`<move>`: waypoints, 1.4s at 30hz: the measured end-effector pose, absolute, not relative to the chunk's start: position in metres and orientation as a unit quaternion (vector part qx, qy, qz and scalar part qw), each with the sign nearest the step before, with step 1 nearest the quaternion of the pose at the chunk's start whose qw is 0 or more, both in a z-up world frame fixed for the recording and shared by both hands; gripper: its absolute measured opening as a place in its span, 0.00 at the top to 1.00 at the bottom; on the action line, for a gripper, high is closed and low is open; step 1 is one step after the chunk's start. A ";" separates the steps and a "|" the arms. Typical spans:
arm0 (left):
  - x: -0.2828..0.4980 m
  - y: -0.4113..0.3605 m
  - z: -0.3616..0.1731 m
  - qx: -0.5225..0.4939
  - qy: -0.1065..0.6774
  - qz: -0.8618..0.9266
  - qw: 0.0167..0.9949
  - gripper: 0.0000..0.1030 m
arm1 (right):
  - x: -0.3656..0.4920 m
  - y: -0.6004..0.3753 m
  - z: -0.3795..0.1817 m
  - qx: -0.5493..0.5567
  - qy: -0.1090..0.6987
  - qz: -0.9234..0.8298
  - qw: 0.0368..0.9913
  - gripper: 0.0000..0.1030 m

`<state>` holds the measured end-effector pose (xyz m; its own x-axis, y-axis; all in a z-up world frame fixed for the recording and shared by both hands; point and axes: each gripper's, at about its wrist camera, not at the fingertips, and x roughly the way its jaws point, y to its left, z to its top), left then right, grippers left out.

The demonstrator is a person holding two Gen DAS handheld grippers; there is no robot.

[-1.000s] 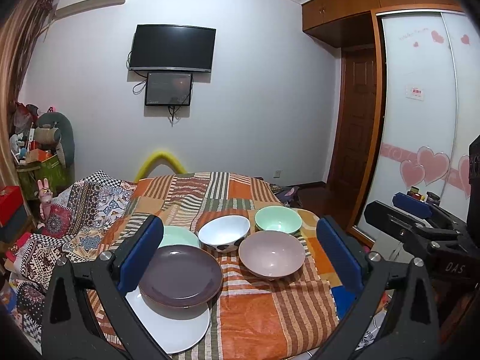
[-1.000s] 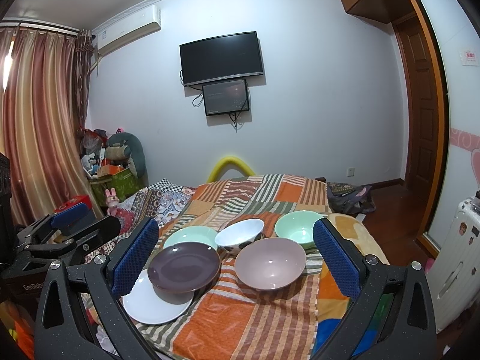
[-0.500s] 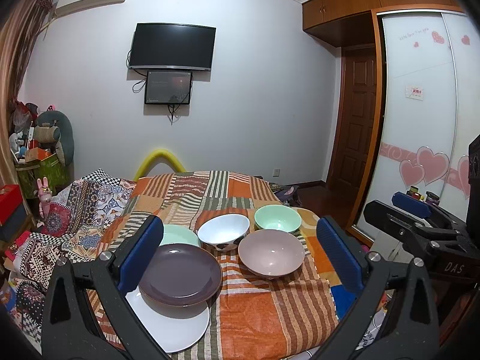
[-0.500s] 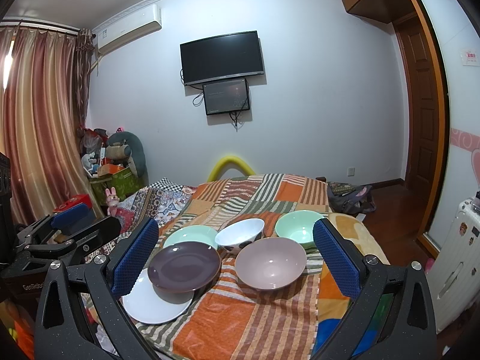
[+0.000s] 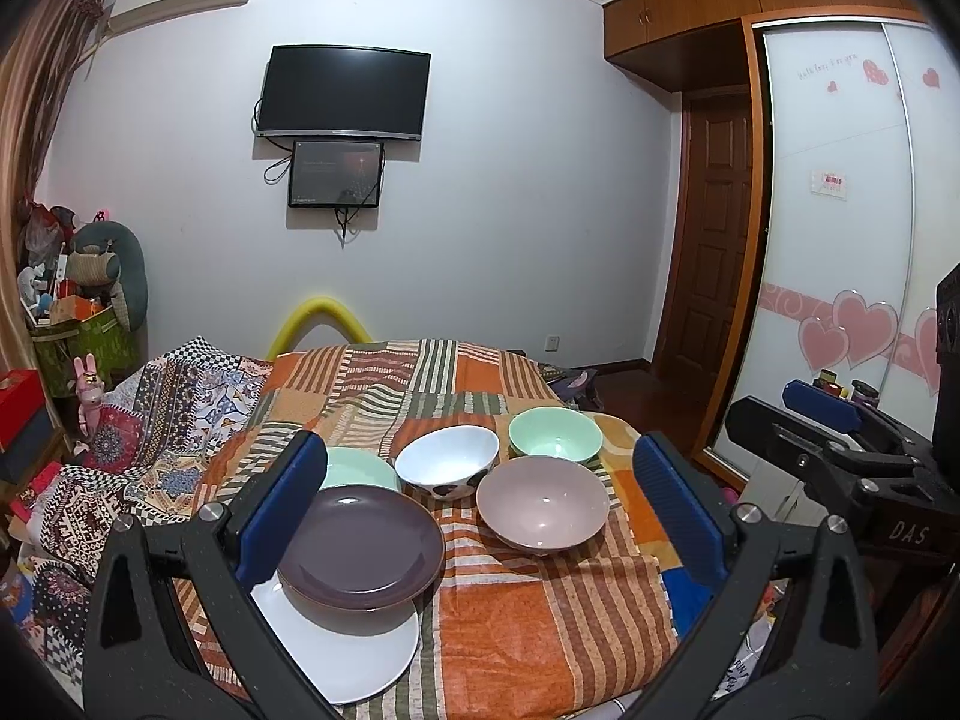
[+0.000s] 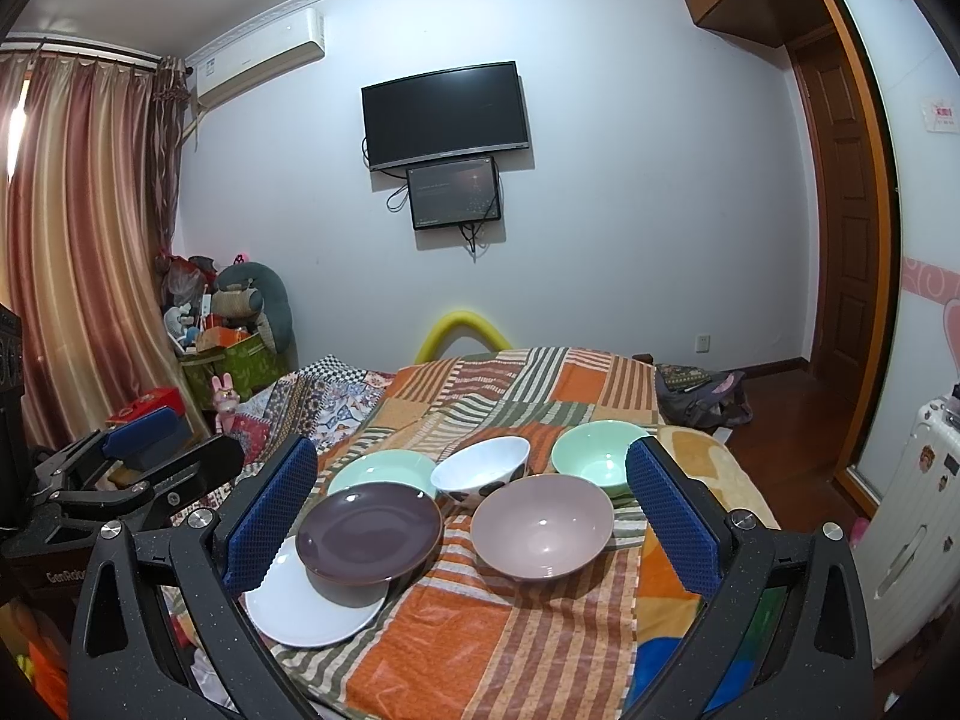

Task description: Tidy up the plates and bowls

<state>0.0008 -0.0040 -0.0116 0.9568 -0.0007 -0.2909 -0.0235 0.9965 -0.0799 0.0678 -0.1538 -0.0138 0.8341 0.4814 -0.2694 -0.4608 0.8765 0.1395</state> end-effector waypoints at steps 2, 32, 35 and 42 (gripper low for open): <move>0.001 -0.005 -0.012 -0.041 0.148 0.005 0.988 0.00 | 0.068 -0.154 -0.014 0.034 0.150 0.246 0.957 0.00; 0.074 0.101 -0.083 -0.121 0.271 0.066 0.953 0.12 | 0.121 -0.097 -0.065 -0.001 0.244 0.282 0.928 0.07; 0.084 0.114 -0.095 -0.124 0.290 0.082 0.945 0.16 | 0.133 -0.085 -0.073 -0.005 0.266 0.290 0.919 0.13; 0.109 0.142 -0.129 -0.135 0.335 0.097 0.928 0.23 | 0.154 -0.064 -0.100 -0.007 0.323 0.307 0.895 0.29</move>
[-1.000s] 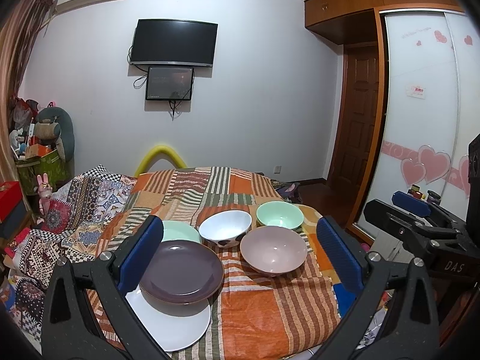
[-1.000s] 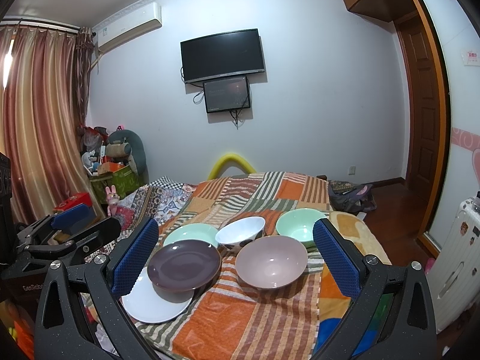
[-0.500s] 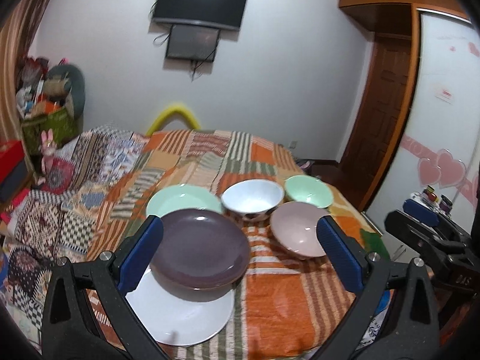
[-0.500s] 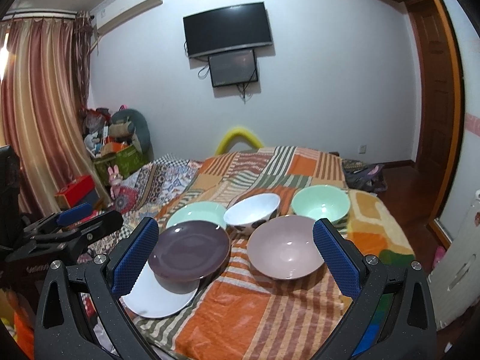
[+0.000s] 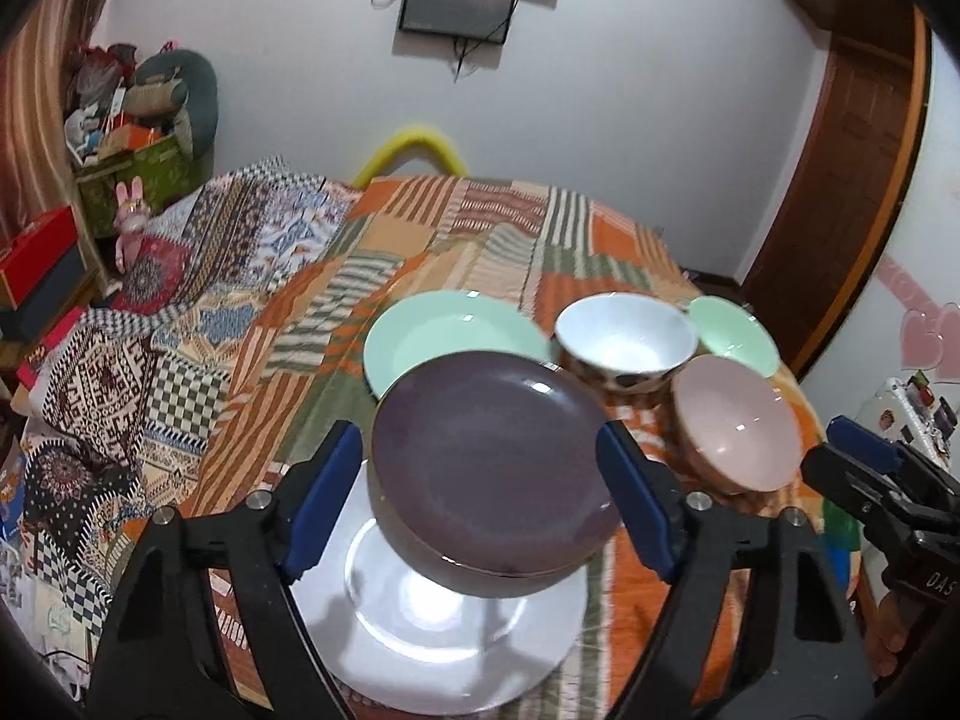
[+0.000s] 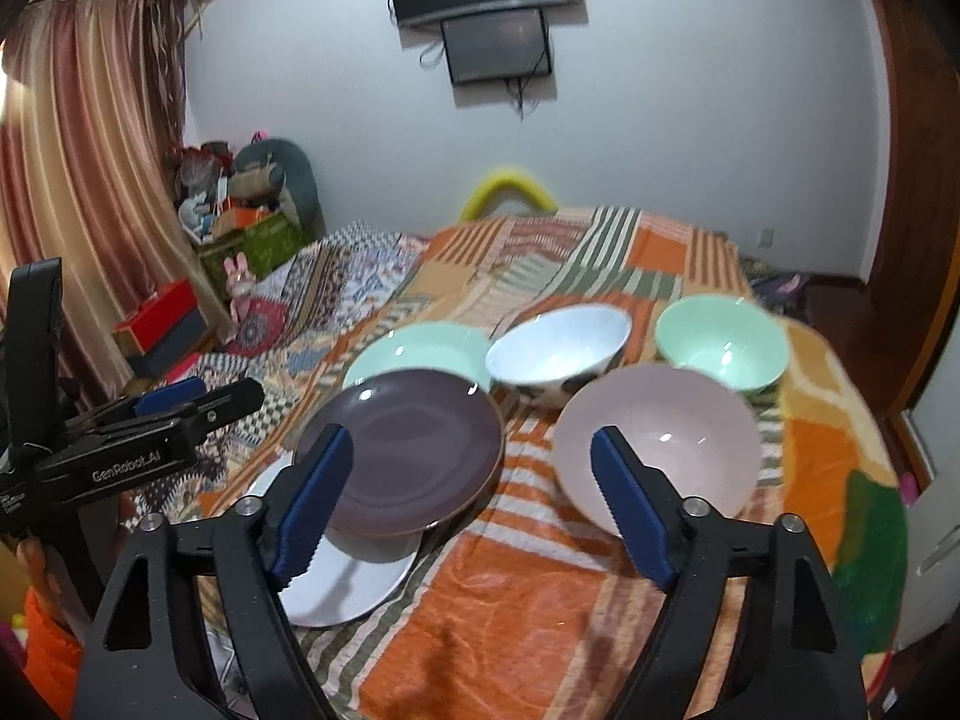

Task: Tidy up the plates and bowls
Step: 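Move both grippers to the dark purple plate rim and close on it, then lift the dark purple plate off the white plate with both grippers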

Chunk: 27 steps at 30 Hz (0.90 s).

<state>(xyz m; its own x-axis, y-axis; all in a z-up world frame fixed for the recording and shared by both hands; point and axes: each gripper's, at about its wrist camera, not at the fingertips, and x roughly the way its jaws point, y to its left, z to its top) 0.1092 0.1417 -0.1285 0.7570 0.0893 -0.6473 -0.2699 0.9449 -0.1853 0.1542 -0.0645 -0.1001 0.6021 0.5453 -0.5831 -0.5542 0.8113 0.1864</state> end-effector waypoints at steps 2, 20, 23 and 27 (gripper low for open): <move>0.116 0.148 -0.138 -0.140 0.351 0.095 0.921 0.23 | 0.160 -0.060 -0.109 -0.007 0.340 0.312 0.887 0.35; 0.159 0.200 -0.200 -0.154 0.415 0.114 0.890 0.62 | 0.207 -0.021 -0.169 -0.020 0.453 0.310 0.835 0.71; 0.165 0.203 -0.204 -0.147 0.416 0.116 0.890 0.65 | 0.212 -0.017 -0.174 -0.022 0.459 0.309 0.833 0.72; 0.174 0.209 -0.212 -0.158 0.423 0.109 0.886 0.68 | 0.217 -0.012 -0.180 -0.021 0.466 0.305 0.830 0.74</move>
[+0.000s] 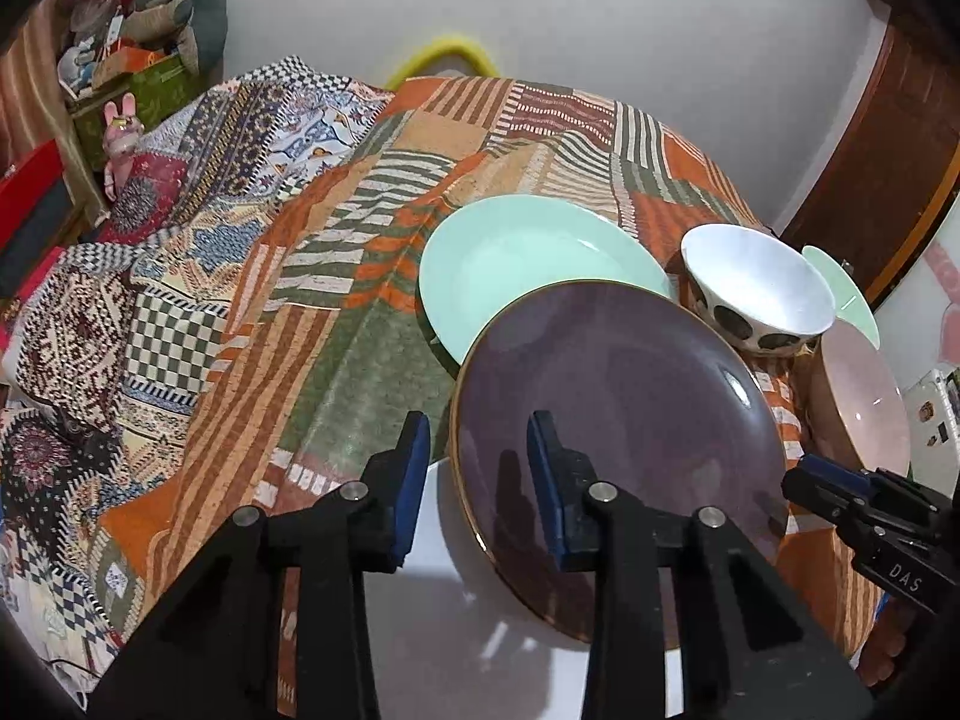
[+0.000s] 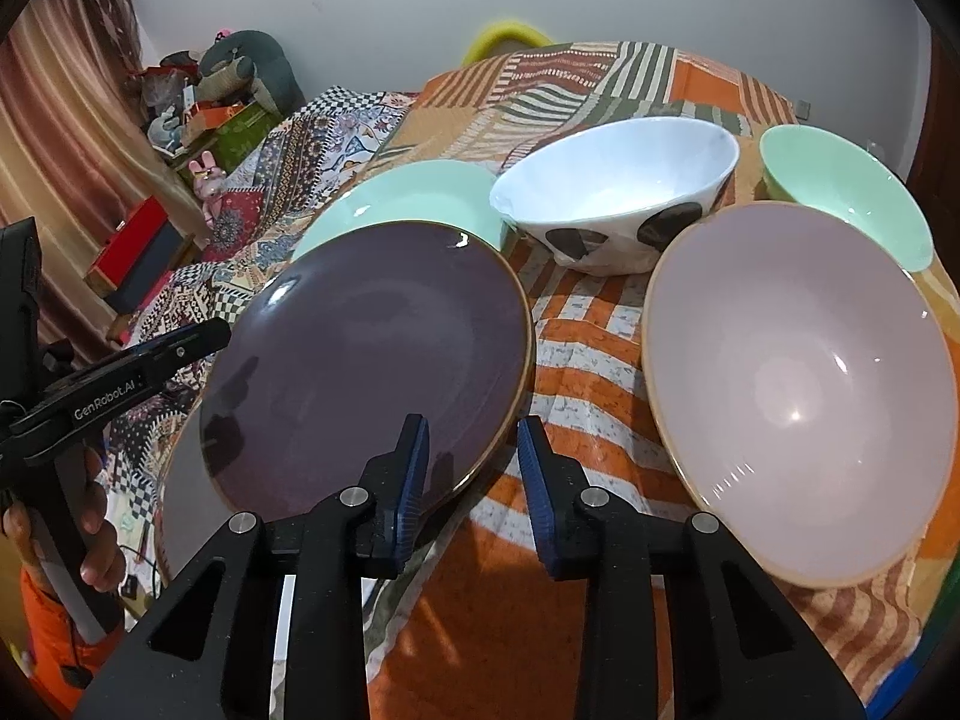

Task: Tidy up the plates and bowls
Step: 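Lift the dark purple plate off the white plate with both grippers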

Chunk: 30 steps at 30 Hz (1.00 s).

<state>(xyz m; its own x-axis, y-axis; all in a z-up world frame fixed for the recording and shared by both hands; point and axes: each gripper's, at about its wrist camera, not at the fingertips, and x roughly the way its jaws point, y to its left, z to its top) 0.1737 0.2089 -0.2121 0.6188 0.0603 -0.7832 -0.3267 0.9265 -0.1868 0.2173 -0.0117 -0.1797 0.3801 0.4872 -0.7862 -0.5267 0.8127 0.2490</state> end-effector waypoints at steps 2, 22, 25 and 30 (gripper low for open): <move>0.177 0.210 -0.215 -0.159 0.425 0.107 0.885 0.69 | 0.221 -0.010 -0.182 -0.022 0.468 0.304 0.830 0.74; 0.192 0.220 -0.234 -0.173 0.441 0.100 0.875 0.77 | 0.238 -0.001 -0.197 -0.008 0.492 0.305 0.816 0.76; 0.192 0.220 -0.233 -0.171 0.442 0.099 0.875 0.77 | 0.236 -0.002 -0.196 -0.009 0.488 0.304 0.818 0.77; 0.187 0.220 -0.230 -0.191 0.442 0.084 0.872 0.77 | 0.234 -0.002 -0.194 -0.014 0.486 0.301 0.821 0.77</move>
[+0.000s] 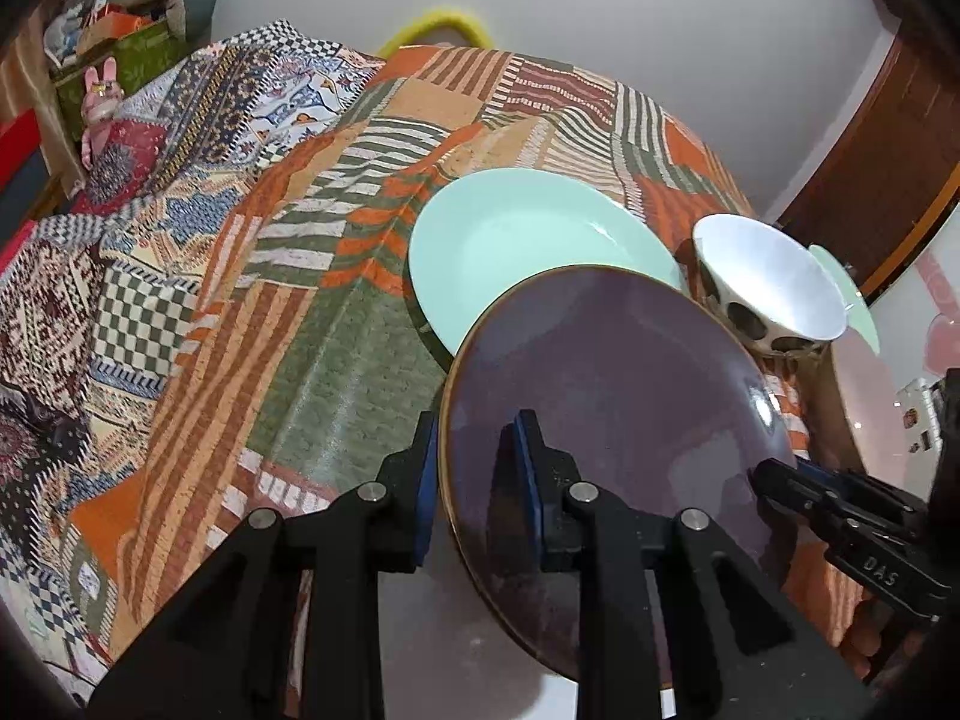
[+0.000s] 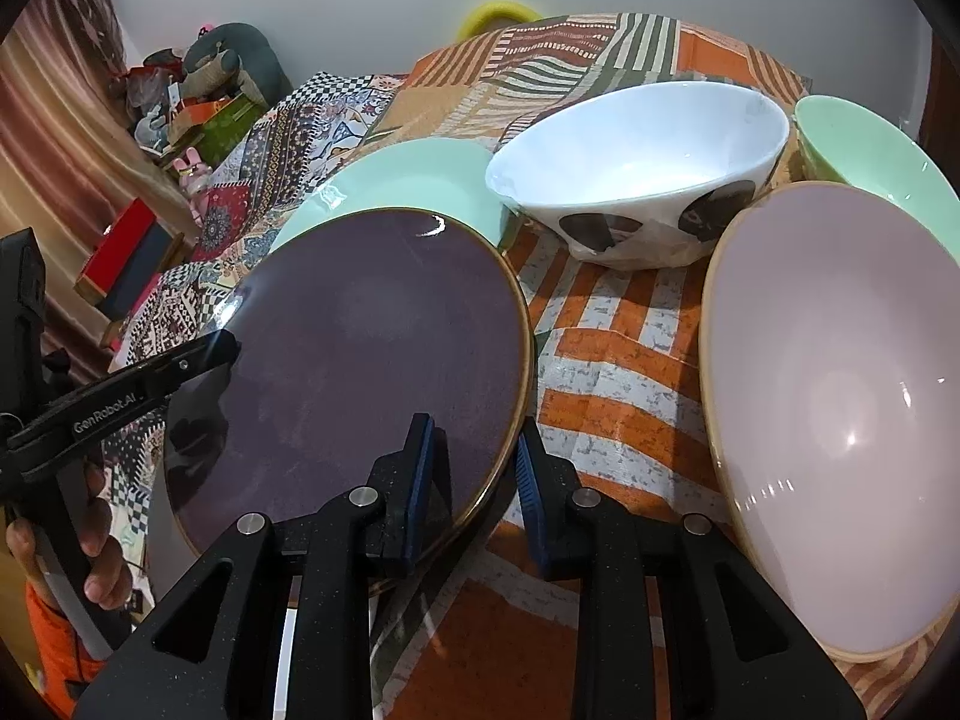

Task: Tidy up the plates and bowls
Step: 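Lift the dark purple plate off the white plate with both grippers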

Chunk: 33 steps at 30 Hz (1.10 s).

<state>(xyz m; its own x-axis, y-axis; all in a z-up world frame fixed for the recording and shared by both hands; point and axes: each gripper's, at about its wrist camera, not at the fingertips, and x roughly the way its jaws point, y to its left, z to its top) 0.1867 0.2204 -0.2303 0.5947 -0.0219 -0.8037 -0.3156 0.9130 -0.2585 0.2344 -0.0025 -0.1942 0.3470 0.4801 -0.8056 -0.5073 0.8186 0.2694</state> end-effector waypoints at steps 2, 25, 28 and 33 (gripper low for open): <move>0.184 0.221 -0.230 -0.201 0.443 0.076 0.870 0.77 | 0.233 -0.005 -0.193 -0.014 0.484 0.299 0.822 0.77; 0.117 0.167 -0.162 -0.163 0.408 0.063 0.896 0.77 | 0.189 -0.039 -0.144 -0.009 0.426 0.309 0.850 0.77; 0.106 0.157 -0.152 -0.157 0.401 0.061 0.900 0.77 | 0.180 -0.046 -0.137 -0.006 0.417 0.310 0.854 0.77; 0.090 0.138 -0.139 -0.146 0.395 0.056 0.905 0.77 | 0.166 -0.060 -0.127 -0.002 0.404 0.309 0.861 0.77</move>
<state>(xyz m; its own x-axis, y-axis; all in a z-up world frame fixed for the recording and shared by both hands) 0.0901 0.1383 -0.1393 0.6818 -0.0138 -0.7314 -0.2161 0.9514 -0.2195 0.1662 -0.0603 -0.1271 0.4829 0.5306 -0.6966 -0.5335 0.8091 0.2465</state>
